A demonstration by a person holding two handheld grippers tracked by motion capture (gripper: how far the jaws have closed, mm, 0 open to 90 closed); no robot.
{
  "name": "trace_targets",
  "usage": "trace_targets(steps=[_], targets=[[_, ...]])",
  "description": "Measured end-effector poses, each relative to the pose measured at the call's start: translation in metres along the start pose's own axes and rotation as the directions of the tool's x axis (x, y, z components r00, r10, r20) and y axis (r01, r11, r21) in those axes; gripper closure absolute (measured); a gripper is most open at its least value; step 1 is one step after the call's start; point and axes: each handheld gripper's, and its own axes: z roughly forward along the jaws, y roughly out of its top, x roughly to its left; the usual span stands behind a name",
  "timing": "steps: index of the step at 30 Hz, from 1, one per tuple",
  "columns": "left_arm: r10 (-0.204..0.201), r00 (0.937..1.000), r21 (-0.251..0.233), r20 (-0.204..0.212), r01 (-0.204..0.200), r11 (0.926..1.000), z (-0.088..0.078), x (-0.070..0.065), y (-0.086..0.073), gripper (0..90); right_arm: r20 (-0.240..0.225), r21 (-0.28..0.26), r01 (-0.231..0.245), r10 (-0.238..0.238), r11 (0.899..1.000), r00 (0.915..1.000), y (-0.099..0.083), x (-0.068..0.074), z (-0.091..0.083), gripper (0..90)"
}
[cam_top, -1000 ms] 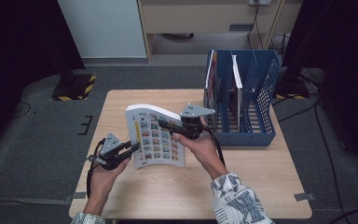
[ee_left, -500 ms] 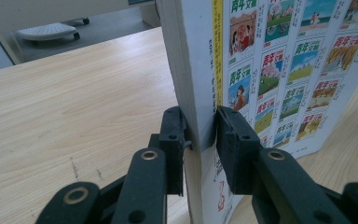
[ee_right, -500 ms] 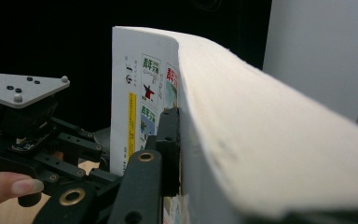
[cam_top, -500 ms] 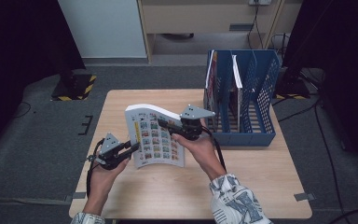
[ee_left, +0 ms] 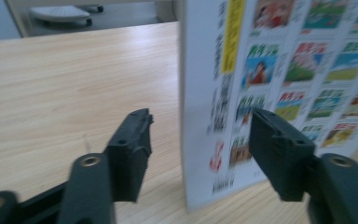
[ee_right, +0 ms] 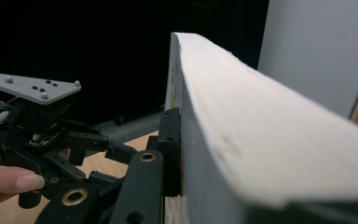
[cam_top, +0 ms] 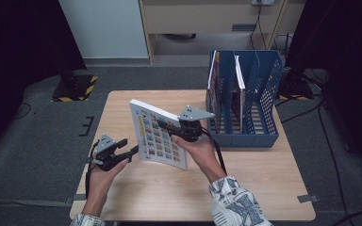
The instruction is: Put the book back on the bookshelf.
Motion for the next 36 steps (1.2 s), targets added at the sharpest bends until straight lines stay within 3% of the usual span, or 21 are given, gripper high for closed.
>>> trace_targets(steps=[4, 7, 8, 12, 18, 24, 30, 36], targets=[[-0.007, 0.9991, 0.050, -0.043, 0.009, 0.9987, 0.002, 0.010, -0.006, 24.8, 0.030, -0.005, 0.006, -0.006, 1.000, 0.9995, 0.006, -0.004, -0.003, 73.9], [-0.036, 0.9991, 0.117, -0.020, 0.038, 0.9924, 0.009, 0.017, -0.013, 19.0, 0.045, -0.001, 0.011, -0.011, 1.000, 0.9989, 0.009, -0.005, -0.005, 73.8], [-0.041, 0.9987, 0.137, -0.031, 0.045, 0.9895, 0.011, 0.019, -0.015, 17.9, 0.050, -0.001, 0.014, -0.014, 1.000, 0.9986, 0.009, -0.006, -0.006, 73.9], [-0.052, 0.9975, 0.160, -0.047, 0.059, 0.9853, 0.014, 0.024, -0.019, 14.4, 0.072, 0.004, 0.024, -0.024, 1.000, 0.9971, 0.012, -0.007, -0.010, 73.9], [-0.018, 0.9983, 0.235, -0.056, 0.030, 0.9716, 0.022, 0.023, -0.026, 11.6, 0.086, 0.001, 0.024, -0.024, 1.000, 0.9960, 0.015, -0.011, -0.017, 73.9], [-0.009, 0.9979, 0.284, -0.064, 0.027, 0.9585, 0.031, 0.022, -0.032, 8.8, 0.097, 0.009, 0.026, -0.026, 1.000, 0.9950, 0.016, -0.012, -0.023, 73.9], [0.018, 0.9974, 0.305, -0.070, 0.004, 0.9523, 0.033, 0.022, -0.034, 9.0, 0.101, 0.013, 0.008, -0.010, 1.000, 0.9949, 0.018, -0.015, -0.026, 73.9], [0.011, 0.9972, 0.316, -0.074, 0.013, 0.9486, 0.034, 0.022, -0.036, 8.6, 0.114, 0.014, 0.007, -0.009, 1.000, 0.9934, 0.018, -0.016, -0.029, 73.9]])
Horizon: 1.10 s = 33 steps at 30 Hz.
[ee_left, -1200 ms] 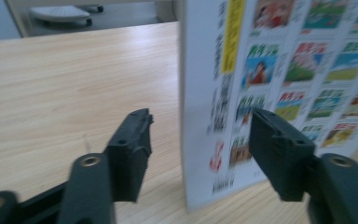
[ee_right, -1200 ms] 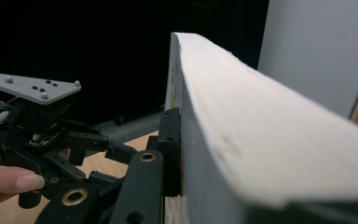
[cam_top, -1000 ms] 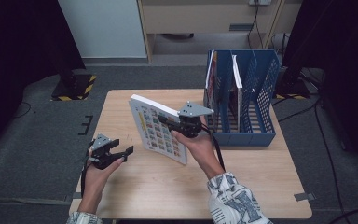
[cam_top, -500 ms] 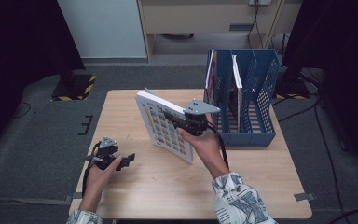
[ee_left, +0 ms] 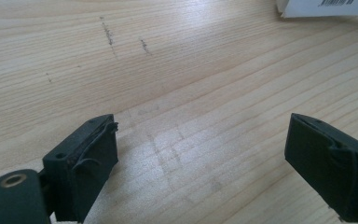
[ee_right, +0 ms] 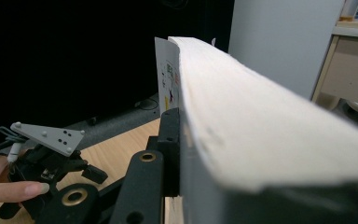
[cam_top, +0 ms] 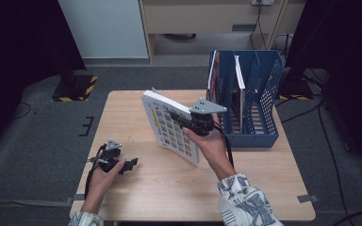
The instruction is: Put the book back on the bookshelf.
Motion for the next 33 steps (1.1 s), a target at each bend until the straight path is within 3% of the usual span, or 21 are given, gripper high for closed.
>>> trace_targets(steps=[13, 33], targets=[[0.000, 0.9999, 0.020, -0.012, 0.000, 0.9998, 0.004, -0.001, -0.002, 6.3, 0.017, -0.009, -0.014, 0.014, 1.000, 0.9998, -0.001, -0.008, -0.018, 73.9], [0.045, 0.9980, 0.018, -0.045, -0.045, 0.9988, 0.007, -0.006, -0.004, 4.2, 0.040, -0.024, -0.024, 0.025, 0.999, 0.9989, -0.008, -0.014, -0.048, 73.9]])
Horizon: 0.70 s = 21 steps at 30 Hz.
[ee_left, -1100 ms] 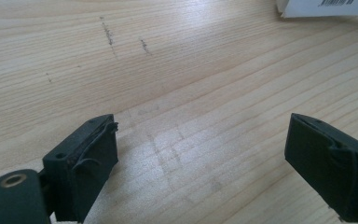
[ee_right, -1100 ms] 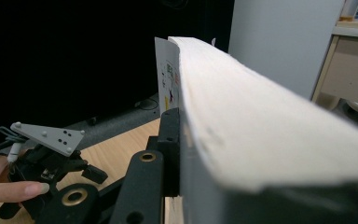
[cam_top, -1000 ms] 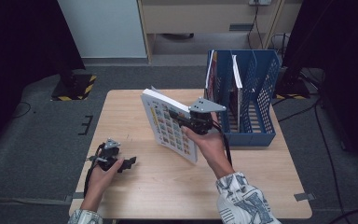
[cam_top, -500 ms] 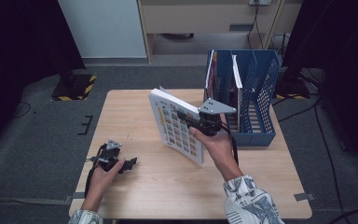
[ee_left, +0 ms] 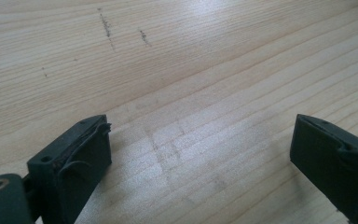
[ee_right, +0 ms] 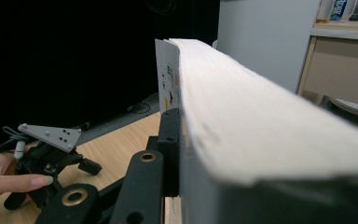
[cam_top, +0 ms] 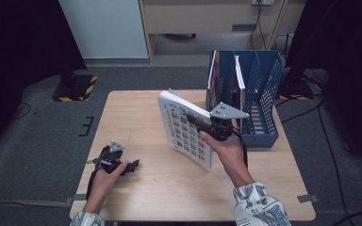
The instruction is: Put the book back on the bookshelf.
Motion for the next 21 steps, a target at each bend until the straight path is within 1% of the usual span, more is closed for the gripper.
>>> trace_targets(steps=[2, 4, 6, 21], targets=[[0.008, 1.0000, 0.003, -0.006, -0.008, 1.0000, 0.000, -0.001, 0.000, 4.1, 0.001, -0.003, 0.000, 0.000, 1.000, 1.0000, 0.000, 0.000, -0.003, 73.9], [0.026, 0.9996, 0.007, -0.013, -0.025, 0.9997, 0.001, -0.002, 0.000, 3.7, 0.002, -0.006, 0.002, -0.002, 1.000, 1.0000, 0.000, -0.001, -0.005, 73.9], [0.030, 0.9994, 0.010, -0.015, -0.030, 0.9995, 0.002, -0.003, 0.000, 3.0, 0.002, -0.010, -0.002, 0.002, 1.000, 1.0000, 0.001, -0.002, -0.008, 73.9], [0.027, 0.9995, -0.001, -0.019, -0.027, 0.9996, 0.003, -0.003, -0.001, 1.5, 0.011, -0.023, 0.004, -0.003, 1.000, 0.9999, 0.005, -0.006, -0.029, 73.9]])
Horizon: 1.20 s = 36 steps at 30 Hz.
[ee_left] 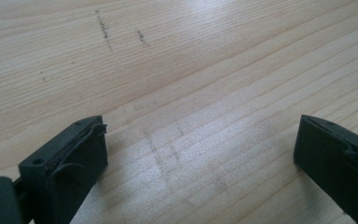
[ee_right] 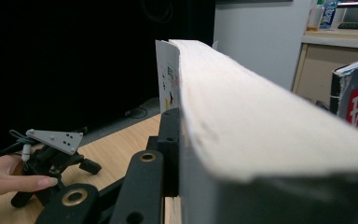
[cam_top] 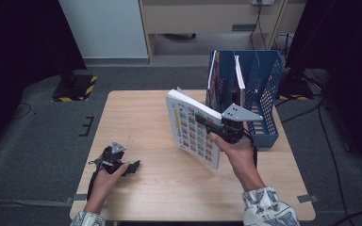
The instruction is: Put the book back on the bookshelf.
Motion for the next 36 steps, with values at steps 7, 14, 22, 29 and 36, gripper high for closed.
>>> trace_targets(steps=[7, 14, 22, 29, 36], targets=[[0.000, 1.0000, -0.003, 0.000, 0.000, 1.0000, 0.001, 0.000, 0.000, 0.7, 0.010, 0.004, 0.000, 0.000, 1.000, 1.0000, 0.001, -0.003, -0.008, 73.9], [0.007, 1.0000, -0.003, 0.005, -0.007, 1.0000, 0.001, 0.000, 0.000, 0.0, 0.020, -0.001, -0.010, 0.010, 1.000, 0.9998, 0.000, -0.007, -0.017, 73.9], [0.003, 1.0000, -0.005, 0.002, -0.003, 1.0000, 0.002, -0.001, 0.000, 0.0, 0.033, 0.007, -0.013, 0.013, 1.000, 0.9994, -0.002, -0.011, -0.027, 73.9], [0.004, 1.0000, -0.007, 0.001, -0.004, 1.0000, 0.002, -0.001, 0.000, 0.0, 0.051, -0.003, -0.027, 0.027, 1.000, 0.9983, -0.005, -0.018, -0.042, 73.9], [0.001, 1.0000, -0.009, -0.002, -0.001, 1.0000, 0.002, -0.001, 0.000, 0.0, 0.064, -0.008, -0.025, 0.025, 1.000, 0.9977, -0.005, -0.021, -0.056, 73.9]])
